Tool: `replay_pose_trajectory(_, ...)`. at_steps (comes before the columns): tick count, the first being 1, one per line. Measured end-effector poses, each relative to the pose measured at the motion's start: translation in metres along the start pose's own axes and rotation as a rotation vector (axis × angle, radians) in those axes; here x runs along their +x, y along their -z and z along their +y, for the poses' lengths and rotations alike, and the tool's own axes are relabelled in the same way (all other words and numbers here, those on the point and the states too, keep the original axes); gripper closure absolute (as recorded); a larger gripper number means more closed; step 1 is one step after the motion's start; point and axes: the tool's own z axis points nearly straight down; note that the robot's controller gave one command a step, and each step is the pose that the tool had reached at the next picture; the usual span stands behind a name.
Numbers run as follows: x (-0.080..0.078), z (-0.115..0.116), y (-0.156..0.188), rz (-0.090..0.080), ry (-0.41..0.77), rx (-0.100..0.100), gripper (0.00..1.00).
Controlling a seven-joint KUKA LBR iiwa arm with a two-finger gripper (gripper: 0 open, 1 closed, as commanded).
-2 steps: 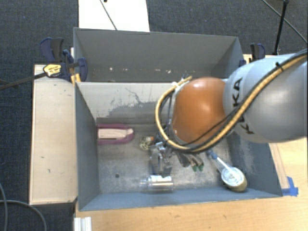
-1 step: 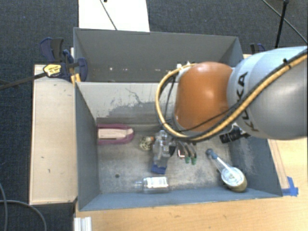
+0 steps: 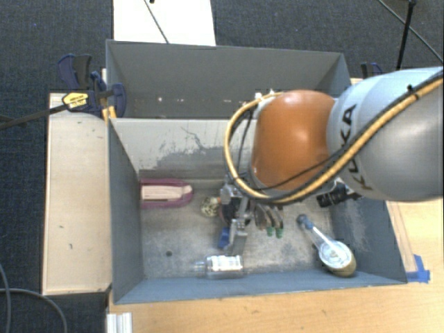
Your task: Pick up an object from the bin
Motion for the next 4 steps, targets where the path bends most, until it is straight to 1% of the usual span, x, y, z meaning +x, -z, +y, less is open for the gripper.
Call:
replay_pose_trajectory(1,-0.027,-0.054,-0.114,0.002,0.355,-0.001,0.00)
replay_pose_trajectory(2,-0.023,-0.039,-0.132,-0.005,0.867,0.000,0.00)
replay_pose_trajectory(3,-0.023,-0.040,-0.130,-0.005,0.860,0.000,1.00)
replay_pose_trajectory(4,-0.019,-0.045,0.041,-0.007,0.798,0.002,1.00)
